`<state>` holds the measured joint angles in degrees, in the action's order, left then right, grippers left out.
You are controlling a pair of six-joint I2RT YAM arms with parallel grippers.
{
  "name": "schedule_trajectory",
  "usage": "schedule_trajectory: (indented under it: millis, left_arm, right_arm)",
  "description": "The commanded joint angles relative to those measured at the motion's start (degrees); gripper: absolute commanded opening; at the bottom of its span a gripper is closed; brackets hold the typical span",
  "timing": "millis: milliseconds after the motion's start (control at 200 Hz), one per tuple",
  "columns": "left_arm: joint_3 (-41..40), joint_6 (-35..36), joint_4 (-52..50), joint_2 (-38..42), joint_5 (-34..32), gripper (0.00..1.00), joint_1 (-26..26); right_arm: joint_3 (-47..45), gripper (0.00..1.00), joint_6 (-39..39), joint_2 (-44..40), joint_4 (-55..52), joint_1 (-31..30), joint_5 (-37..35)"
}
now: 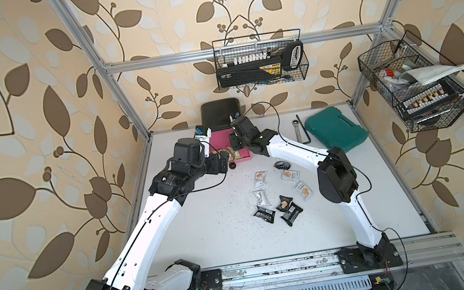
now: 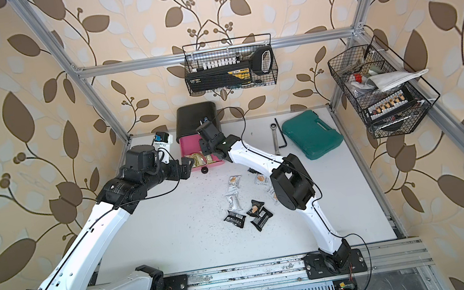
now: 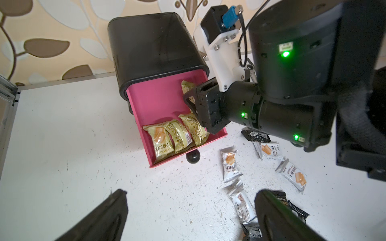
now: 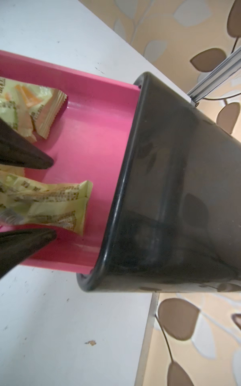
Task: Place the cookies into the drawer by color
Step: Place the cookie in the drawer, then close the drawer in the storage box.
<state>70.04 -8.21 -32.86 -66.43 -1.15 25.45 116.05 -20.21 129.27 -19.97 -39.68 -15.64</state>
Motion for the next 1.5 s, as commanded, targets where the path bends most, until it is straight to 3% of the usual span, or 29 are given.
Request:
schedule_trajectory:
  millis: [0, 150, 290, 400, 550, 635, 775, 875, 1075, 1280, 1495]
  left_arm:
    - [0.2, 0.0, 1.6, 0.0, -0.5, 0.98, -0.4]
    - [0.3, 0.0, 1.5, -0.2, -0.1, 0.98, -0.4]
    - [0.2, -0.3, 1.6, 0.2, 0.1, 0.98, -0.4]
    - [-0.2, -0.4, 2.1, 1.0, -0.2, 0.98, -0.4]
    - [-0.6, -0.9, 2.7, 1.5, 0.5, 0.98, -0.5]
    - [-0.7, -1.3, 3.0, 1.3, 1.5, 0.98, -0.5]
    - [-0.3, -1.8, 2.6, 0.5, 2.7, 0.98, -0.3]
    - [-0.6, -1.8, 2.8, 0.6, 2.4, 0.98, -0.4]
    - [-0.6, -1.8, 2.8, 0.3, 2.4, 0.98, -0.4]
    - [-0.5, -1.8, 2.7, 0.1, 2.7, 0.98, -0.3]
    - [-0.4, -1.9, 2.7, 0.1, 3.0, 0.98, -0.3]
  right_arm:
    - [1.1, 0.52, -0.4, -3.3, -1.8, -0.1, 0.8]
    - [-4.7, 0.52, -2.7, -12.2, -1.9, -0.2, 2.9]
    - [-19.8, 0.52, -9.1, -24.3, 5.2, -0.2, 10.3]
    - [-38.0, 0.52, -19.3, -35.0, 19.4, -0.4, 15.2]
    - [-62.0, 0.5, -34.0, -42.8, 49.6, -2.3, 15.3]
    - [-68.1, 0.5, -37.2, -40.7, 60.4, -4.4, 14.1]
    - [-69.1, 0.5, -45.9, -30.2, 70.2, -5.5, 16.7]
    - [-67.1, 0.47, -53.3, -19.9, 78.9, -5.4, 18.9]
    - [-60.3, 0.48, -57.6, -6.0, 88.5, -5.4, 19.6]
    - [-60.7, 0.52, -58.0, -2.7, 94.3, -5.1, 17.3]
    - [-60.8, 0.63, -58.3, -1.2, 97.7, -4.4, 17.4]
